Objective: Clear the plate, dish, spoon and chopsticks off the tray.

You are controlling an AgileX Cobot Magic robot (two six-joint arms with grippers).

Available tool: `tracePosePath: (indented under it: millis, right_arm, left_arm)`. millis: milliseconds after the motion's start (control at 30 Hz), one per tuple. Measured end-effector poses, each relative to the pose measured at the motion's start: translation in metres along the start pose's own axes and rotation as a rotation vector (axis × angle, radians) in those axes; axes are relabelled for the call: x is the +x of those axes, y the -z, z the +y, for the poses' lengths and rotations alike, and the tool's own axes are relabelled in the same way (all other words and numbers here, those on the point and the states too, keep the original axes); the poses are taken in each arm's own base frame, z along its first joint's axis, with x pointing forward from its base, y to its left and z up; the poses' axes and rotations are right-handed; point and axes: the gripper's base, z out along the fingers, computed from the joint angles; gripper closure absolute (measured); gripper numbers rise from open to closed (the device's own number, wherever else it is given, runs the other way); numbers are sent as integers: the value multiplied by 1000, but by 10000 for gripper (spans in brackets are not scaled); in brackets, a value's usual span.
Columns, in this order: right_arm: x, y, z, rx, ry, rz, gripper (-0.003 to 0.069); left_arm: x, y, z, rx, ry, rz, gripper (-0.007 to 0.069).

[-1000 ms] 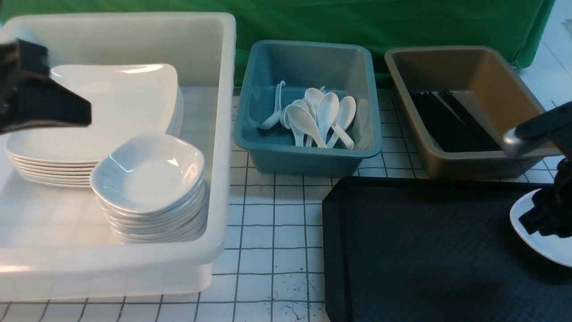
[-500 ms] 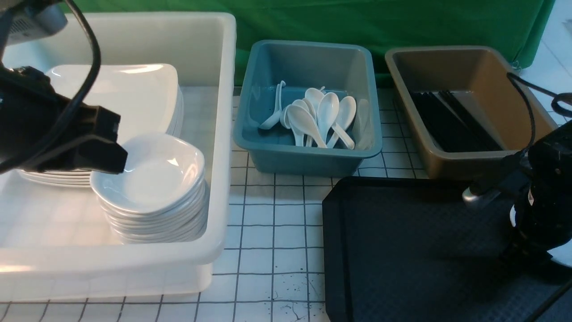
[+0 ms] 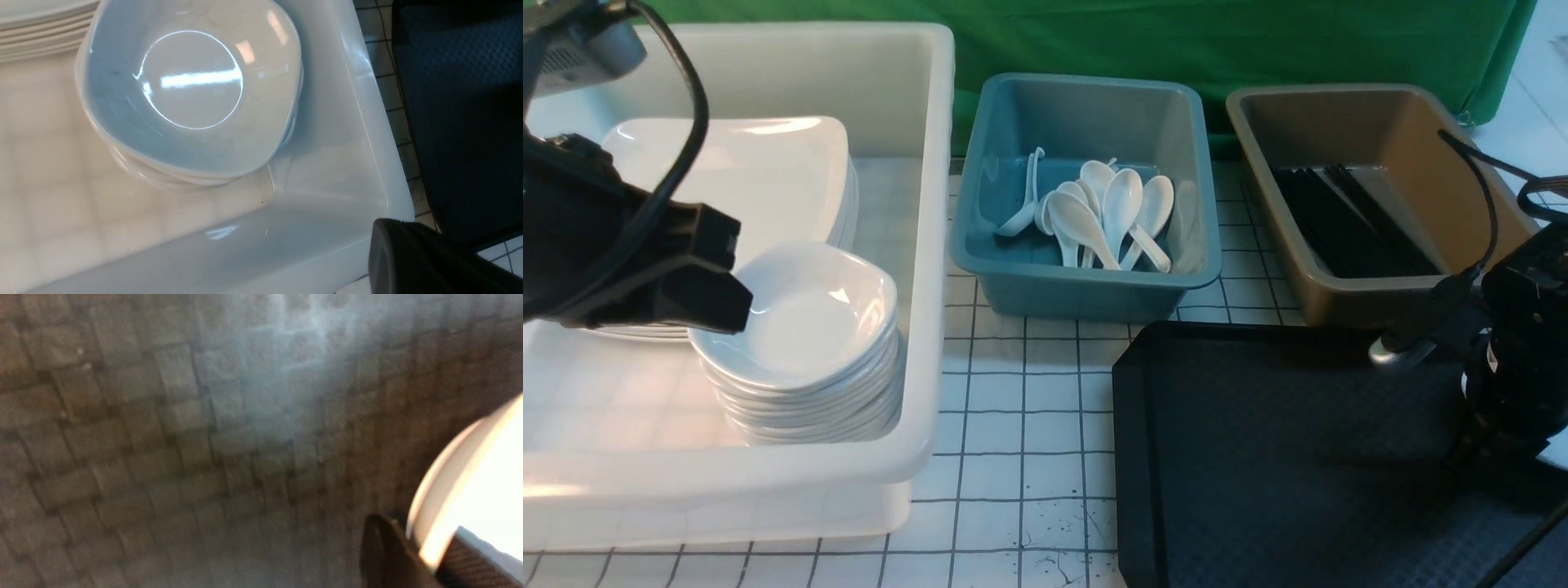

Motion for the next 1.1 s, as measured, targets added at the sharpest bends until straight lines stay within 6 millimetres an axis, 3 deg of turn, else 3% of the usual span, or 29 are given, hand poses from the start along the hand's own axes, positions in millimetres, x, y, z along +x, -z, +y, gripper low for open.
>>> tracePosePath:
  millis: [100,233,267,300,333,400,467,500,533,600,633,667,767,800,867,967,1100]
  right_arm:
    - [4,16,1,11,-2,5,594]
    - [11,59,8,-3,-47,-49,623]
    - [12,77,11,-14,-69,-79,623]
    - [14,107,14,-29,-94,-146,623]
    - [14,113,16,-36,-95,-160,623]
    - [17,168,26,-59,-96,-330,624]
    - [17,210,38,-91,-65,-480,624]
    - [17,210,38,-91,-65,-480,624]
    - [15,244,54,-133,-2,-599,624]
    - [9,275,76,-177,105,-723,624]
    - [8,278,81,-184,129,-736,624]
    - [2,296,99,-204,218,-815,624]
    - [-17,315,142,-203,432,-942,624]
    - [-21,317,148,-195,470,-963,624]
    - [-41,317,183,-162,652,-1020,624]
    - [-66,304,222,-127,811,-1040,624]
    - [-101,281,256,-80,898,-1068,624]
  left_arm:
    - [0,0,0,-3,-13,0,620]
    - [0,0,1,-12,-34,1,620]
    - [0,0,2,-22,-47,2,620]
    - [0,0,3,-32,-53,-4,620]
    - [-1,0,3,-36,-54,-6,620]
    - [-4,0,6,-64,-59,-42,620]
    - [-7,2,11,-81,-35,-71,620]
    - [-7,2,11,-82,-35,-73,620]
    - [-9,4,17,-99,2,-95,620]
    - [-11,8,29,-132,54,-127,620]
    - [-12,9,32,-138,68,-132,620]
    - [-13,13,43,-154,126,-158,620]
    - [-14,23,63,-149,246,-216,620]
    - [-14,25,64,-143,257,-221,620]
    - [-13,31,73,-98,294,-247,620]
    - [-12,36,77,-54,307,-255,620]
    - [-10,37,77,-41,301,-248,620]
